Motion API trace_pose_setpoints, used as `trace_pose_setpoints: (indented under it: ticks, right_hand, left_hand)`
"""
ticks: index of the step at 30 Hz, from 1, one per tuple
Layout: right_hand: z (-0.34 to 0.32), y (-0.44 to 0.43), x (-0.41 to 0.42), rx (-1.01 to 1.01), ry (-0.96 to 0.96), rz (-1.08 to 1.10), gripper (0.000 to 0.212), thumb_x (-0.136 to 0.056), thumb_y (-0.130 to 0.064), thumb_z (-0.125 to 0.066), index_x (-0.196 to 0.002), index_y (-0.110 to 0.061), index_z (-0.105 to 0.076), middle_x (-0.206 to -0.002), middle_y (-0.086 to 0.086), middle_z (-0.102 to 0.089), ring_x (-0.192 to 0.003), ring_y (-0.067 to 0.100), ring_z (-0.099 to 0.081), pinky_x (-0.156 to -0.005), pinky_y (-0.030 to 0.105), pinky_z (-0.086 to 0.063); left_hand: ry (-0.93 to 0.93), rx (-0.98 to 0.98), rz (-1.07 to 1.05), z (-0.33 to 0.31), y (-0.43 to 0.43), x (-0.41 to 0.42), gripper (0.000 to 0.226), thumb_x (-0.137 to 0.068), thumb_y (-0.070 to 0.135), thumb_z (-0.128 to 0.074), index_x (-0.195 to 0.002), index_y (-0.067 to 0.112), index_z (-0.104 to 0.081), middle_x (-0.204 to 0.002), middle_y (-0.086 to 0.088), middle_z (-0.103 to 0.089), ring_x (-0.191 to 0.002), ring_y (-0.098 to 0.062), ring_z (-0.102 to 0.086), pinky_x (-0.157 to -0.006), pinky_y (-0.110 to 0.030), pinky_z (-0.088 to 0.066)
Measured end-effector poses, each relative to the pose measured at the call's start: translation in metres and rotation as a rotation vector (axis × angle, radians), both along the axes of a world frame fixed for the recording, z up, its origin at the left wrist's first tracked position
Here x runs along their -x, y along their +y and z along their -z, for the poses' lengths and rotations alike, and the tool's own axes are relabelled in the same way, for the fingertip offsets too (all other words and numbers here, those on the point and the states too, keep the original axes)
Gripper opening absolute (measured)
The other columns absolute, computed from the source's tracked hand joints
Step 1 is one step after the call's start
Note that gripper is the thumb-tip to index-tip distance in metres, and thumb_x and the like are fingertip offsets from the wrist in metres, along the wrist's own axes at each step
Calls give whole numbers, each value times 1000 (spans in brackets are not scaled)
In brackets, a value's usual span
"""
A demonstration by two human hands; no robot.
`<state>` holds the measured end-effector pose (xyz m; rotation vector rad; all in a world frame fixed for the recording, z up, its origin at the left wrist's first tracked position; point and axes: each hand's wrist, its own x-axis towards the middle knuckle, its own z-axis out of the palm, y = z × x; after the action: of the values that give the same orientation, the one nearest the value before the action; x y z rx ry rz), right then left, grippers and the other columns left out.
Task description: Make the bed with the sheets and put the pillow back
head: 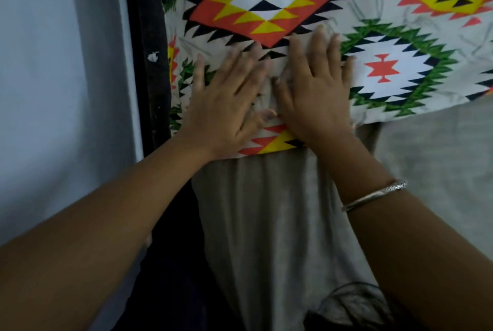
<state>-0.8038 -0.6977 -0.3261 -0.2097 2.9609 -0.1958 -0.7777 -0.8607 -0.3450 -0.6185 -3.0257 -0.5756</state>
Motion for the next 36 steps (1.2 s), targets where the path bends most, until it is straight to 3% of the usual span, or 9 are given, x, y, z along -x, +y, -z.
trace_pose_setpoints:
  ticks: [3,5,7,10,15,21,25,30,36]
  right_hand:
    - [0,3,3,-34,-98,-105,72,-92,-54,-19,-152,-18,-4,-158,16,4,-145,33,7,-114,51,7]
    - [-5,13,7,90,-86,-228,76,-83,-50,-17,-151,-16,-14,-158,13,-6,-146,32,-1,-115,48,1]
    - [-8,33,17,178,-5,-154,69,-85,-41,-25,-149,-14,-26,-156,13,-18,-145,31,-11,-116,46,-4]
    - [-2,71,28,9,-1,61,64,-91,-42,-28,-150,-18,-21,-158,12,-11,-146,30,-5,-115,48,-1]
    - [-5,111,39,110,-41,2,60,-95,-37,-30,-150,-16,-21,-158,8,-13,-146,26,-7,-117,44,-8]
    - [-4,185,41,-106,-69,272,60,-96,-59,-24,-149,-41,-5,-160,-3,2,-145,36,7,-111,62,7]
    - [-10,207,51,-206,-97,531,60,-98,-52,-20,-151,-31,1,-159,6,7,-143,41,10,-109,64,11]
    - [-6,230,73,-101,-107,278,63,-98,-51,-24,-151,-27,1,-160,-2,6,-146,28,10,-115,56,6]
    - [-8,297,104,-87,-185,929,80,-88,-72,-21,-151,-31,6,-158,5,15,-142,41,15,-108,66,5]
  left_hand:
    - [-2,144,-32,-6,7,14,75,-92,65,-15,-145,16,-33,-134,-9,-49,-125,-31,-40,-104,-67,-20]
    - [40,177,-62,-11,16,26,76,-92,65,-17,-143,14,-37,-125,-14,-52,-118,-35,-45,-105,-67,-18]
    - [77,175,8,-16,35,39,76,-92,65,-20,-143,11,-37,-137,-15,-47,-130,-37,-38,-107,-66,-15]
    - [25,197,176,-16,73,52,75,-91,58,-22,-147,10,-27,-154,-9,-26,-142,-32,-22,-109,-63,-11]
    - [-27,252,207,-11,123,61,77,-87,52,-20,-149,6,-19,-157,-8,-16,-145,-31,-12,-109,-64,-2]
    - [-63,316,359,-17,188,74,90,-79,65,-12,-151,10,-9,-159,-10,-6,-145,-36,-5,-107,-67,-3]
    - [-3,232,500,-22,226,92,84,-86,60,-30,-150,8,-11,-158,-10,-9,-145,-31,-9,-108,-67,-3]
    - [-87,271,449,-18,247,129,91,-79,60,-27,-151,12,-1,-159,-10,3,-146,-30,2,-110,-63,3]
    - [-69,306,598,-23,282,176,90,-84,70,-20,-151,17,6,-159,-4,12,-145,-28,9,-109,-62,6]
